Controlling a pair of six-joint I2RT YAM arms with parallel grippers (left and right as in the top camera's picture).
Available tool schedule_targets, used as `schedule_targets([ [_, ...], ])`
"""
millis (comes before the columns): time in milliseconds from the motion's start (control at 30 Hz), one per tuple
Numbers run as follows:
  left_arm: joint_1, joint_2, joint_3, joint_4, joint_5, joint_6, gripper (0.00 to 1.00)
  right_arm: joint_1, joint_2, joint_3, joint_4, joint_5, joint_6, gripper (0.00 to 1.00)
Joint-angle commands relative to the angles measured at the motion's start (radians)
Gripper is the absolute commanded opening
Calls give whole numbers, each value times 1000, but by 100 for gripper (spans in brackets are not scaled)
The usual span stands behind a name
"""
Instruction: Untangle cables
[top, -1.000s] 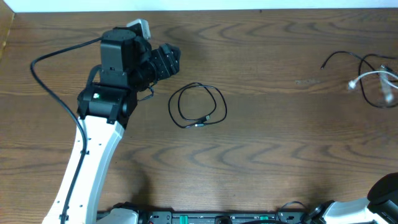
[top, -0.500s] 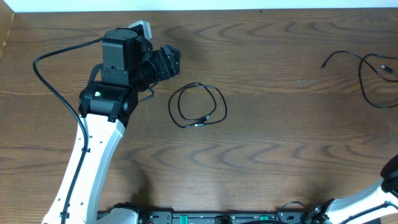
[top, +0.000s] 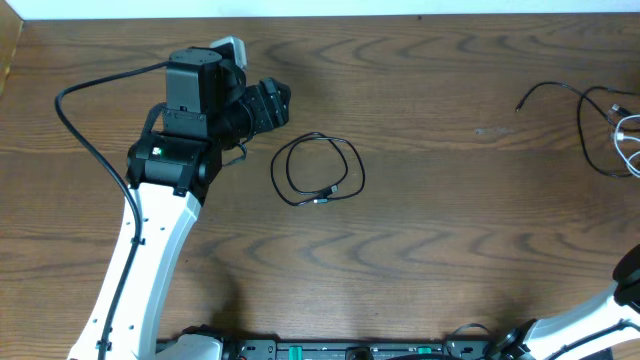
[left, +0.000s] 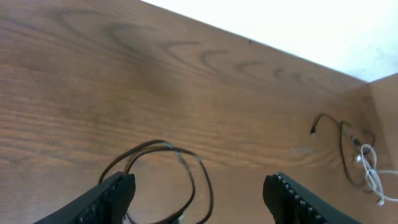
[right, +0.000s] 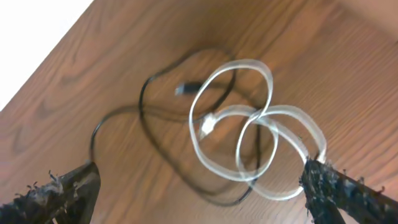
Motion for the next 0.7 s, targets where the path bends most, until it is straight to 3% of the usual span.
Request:
schedule_targets([
  [0, 4, 9, 18, -31, -2, 92, 71, 58, -100, 48, -70, -87, -12, 99],
  [300, 2, 181, 18, -204, 0, 266, 70, 294, -130, 45, -224, -151, -59, 99],
  [367, 2, 232, 18, -232, 0, 280, 65, 338, -130, 45, -225, -151, -59, 99],
  [500, -5, 329, 18, -256, 0, 267, 57, 408, -130, 45, -223, -132, -59, 99],
  [667, -36, 427, 18, -251, -116, 126, 55, 459, -130, 45, -227, -122, -59, 99],
])
